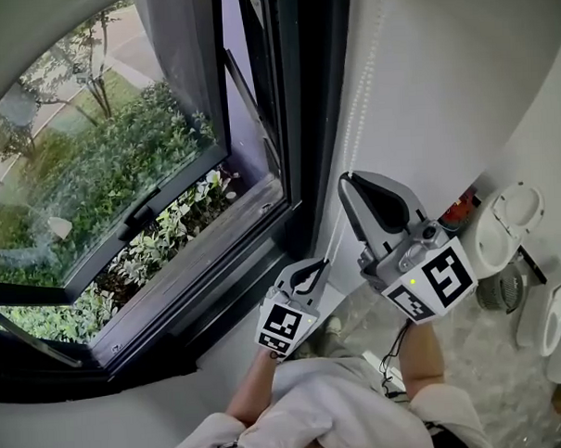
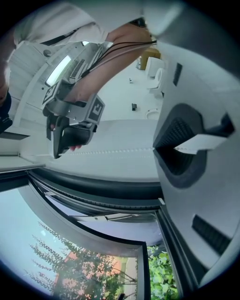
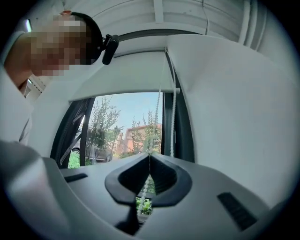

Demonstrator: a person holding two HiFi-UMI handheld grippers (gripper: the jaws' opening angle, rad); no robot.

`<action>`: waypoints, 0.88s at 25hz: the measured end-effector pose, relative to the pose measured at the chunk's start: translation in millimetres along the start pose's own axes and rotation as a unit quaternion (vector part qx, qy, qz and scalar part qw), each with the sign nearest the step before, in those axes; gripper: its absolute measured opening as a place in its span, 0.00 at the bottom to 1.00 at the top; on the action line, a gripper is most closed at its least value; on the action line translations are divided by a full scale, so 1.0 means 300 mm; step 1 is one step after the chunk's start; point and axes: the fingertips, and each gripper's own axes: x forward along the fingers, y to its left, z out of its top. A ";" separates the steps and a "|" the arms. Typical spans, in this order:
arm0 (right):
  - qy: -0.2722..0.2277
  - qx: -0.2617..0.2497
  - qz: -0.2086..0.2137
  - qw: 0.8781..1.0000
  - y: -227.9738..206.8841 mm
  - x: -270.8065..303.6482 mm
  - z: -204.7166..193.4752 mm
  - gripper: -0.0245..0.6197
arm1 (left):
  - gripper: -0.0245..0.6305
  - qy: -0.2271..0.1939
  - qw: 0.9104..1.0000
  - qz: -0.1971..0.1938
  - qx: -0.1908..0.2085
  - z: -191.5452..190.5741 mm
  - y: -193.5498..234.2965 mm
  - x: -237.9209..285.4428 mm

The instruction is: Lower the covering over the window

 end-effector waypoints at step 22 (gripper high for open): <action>0.058 0.033 -0.018 0.998 0.041 -0.044 -0.322 0.03 | 0.06 0.043 0.998 0.007 -0.035 -0.342 0.010 0.007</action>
